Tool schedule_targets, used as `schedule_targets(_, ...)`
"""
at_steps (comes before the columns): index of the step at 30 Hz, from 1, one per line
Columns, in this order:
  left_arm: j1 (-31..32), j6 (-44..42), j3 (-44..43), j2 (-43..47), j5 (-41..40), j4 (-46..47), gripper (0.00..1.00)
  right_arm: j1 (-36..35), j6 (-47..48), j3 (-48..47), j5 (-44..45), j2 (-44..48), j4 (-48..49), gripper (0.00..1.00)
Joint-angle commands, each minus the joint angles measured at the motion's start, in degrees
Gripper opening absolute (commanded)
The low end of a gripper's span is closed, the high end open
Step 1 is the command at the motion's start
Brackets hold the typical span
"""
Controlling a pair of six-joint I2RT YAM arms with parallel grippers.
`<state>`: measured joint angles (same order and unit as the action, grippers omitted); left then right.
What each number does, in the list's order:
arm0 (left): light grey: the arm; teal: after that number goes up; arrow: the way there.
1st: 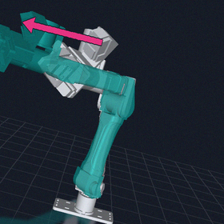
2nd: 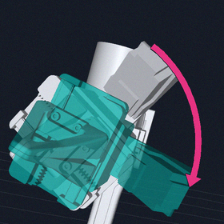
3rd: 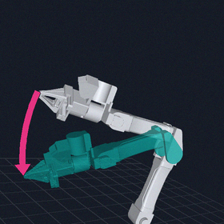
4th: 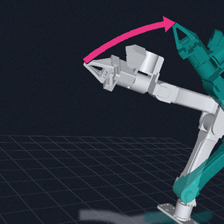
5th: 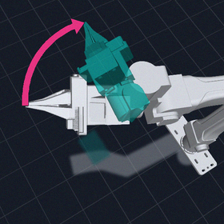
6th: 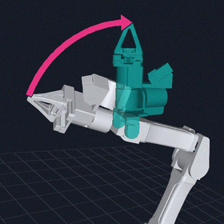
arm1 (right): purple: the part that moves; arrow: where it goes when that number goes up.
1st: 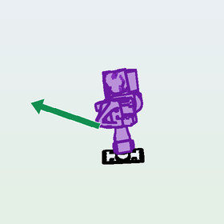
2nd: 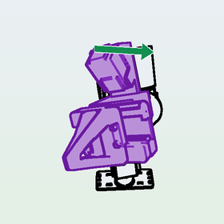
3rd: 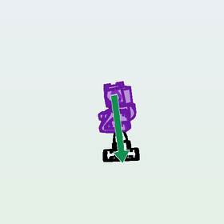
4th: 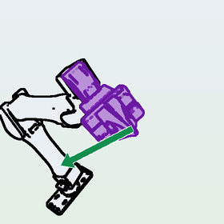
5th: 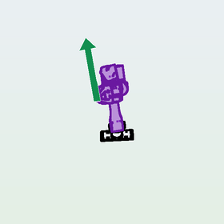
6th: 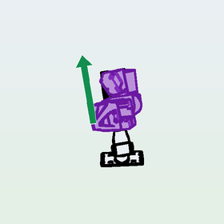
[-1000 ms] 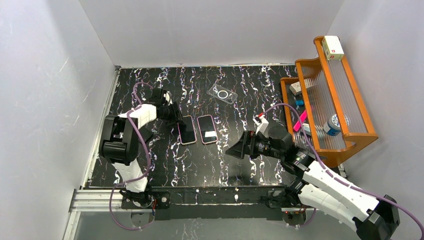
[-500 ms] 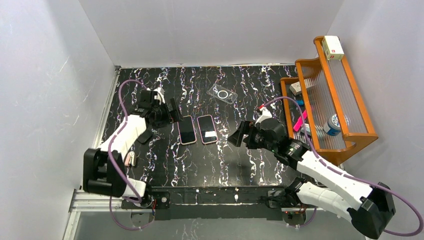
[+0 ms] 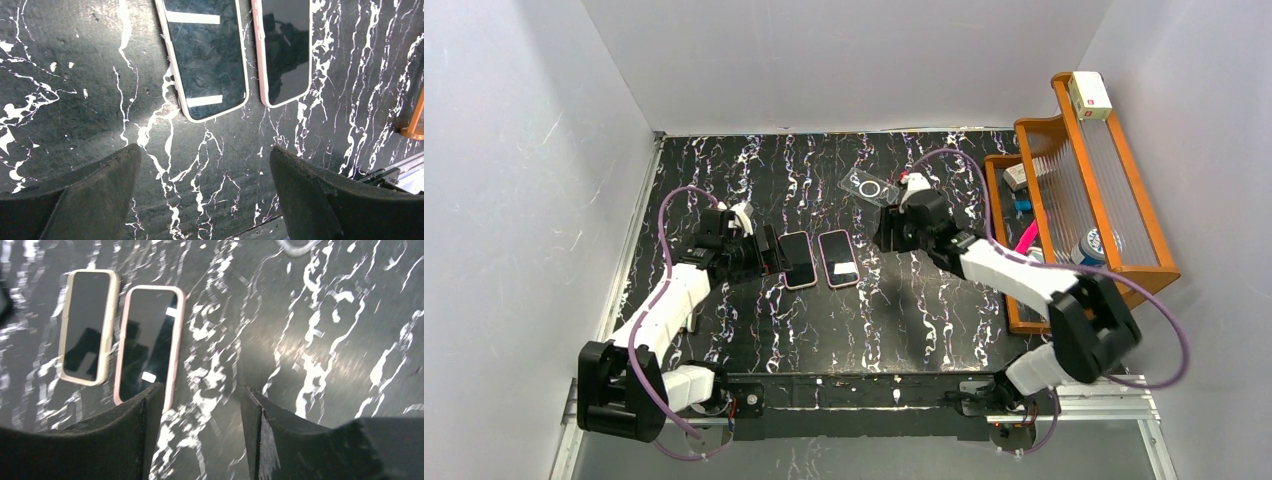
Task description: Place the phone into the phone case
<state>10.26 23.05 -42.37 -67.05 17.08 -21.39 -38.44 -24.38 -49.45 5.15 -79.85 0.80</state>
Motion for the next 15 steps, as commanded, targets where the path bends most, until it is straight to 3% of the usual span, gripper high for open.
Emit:
schedule_targets(1, 0.33, -0.9, 0.14, 2.76, 2.44, -0.26, 0.98, 4.41, 10.68, -8.79, -3.54, -10.91, 5.23, 0.62)
schedule_targets(6, 0.64, -0.83, 0.44, 4.29, 1.82, -0.23, 0.98, 8.77, 16.35, -18.49, -9.14, -21.89, 2.71, 0.53)
schedule_targets(11, 0.64, -1.03, 0.1, 4.03, 0.98, -0.8, 0.98, 12.64, 16.3, -27.07, -17.08, -29.94, 2.47, 0.45)
schedule_targets(15, 0.61, -1.16, -0.03, 4.31, 0.99, -0.87, 0.98, 13.39, 18.48, -36.95, -19.75, -37.49, -2.93, 0.45)
